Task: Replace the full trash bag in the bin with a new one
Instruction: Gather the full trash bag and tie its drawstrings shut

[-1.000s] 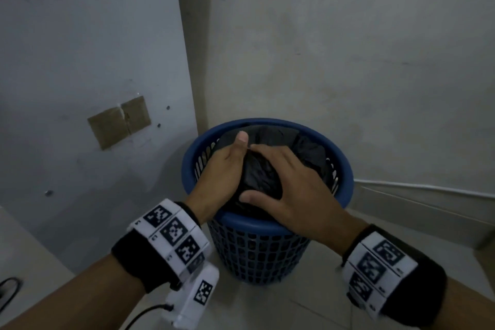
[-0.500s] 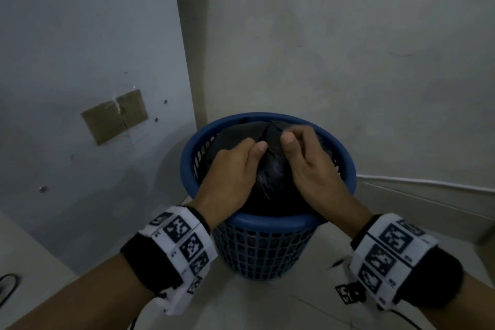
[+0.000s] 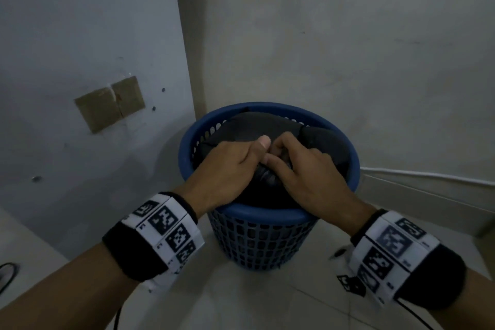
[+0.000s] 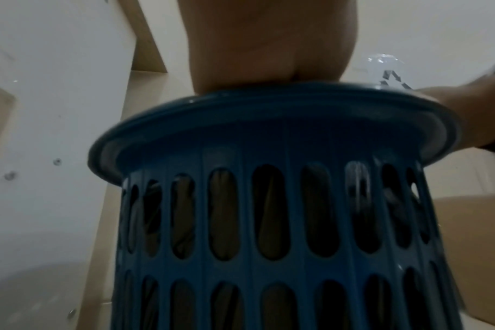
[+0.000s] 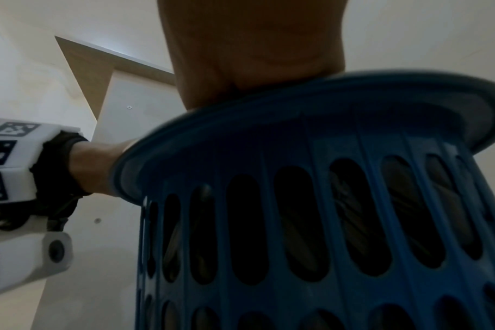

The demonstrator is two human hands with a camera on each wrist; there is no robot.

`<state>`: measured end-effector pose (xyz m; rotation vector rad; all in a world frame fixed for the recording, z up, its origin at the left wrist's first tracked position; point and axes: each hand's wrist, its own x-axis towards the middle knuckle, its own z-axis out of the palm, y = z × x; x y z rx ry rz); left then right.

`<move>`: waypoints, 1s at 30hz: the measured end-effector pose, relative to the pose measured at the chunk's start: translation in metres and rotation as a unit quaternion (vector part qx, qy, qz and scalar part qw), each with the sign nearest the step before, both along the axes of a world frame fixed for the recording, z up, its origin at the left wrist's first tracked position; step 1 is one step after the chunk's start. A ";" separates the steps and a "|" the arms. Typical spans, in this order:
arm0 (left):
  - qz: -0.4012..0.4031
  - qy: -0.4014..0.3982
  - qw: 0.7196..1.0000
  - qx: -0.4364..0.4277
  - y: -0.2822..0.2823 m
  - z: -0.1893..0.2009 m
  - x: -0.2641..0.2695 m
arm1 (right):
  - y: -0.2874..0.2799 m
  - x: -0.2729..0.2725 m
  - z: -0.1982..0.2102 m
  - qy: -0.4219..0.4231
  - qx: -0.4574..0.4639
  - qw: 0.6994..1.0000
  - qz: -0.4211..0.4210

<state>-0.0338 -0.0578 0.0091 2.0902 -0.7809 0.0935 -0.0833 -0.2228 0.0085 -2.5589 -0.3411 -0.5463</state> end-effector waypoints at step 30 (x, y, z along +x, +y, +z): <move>0.175 -0.151 0.971 -0.064 0.050 -0.020 0.032 | 0.015 0.033 0.020 0.230 -0.247 0.941 -0.033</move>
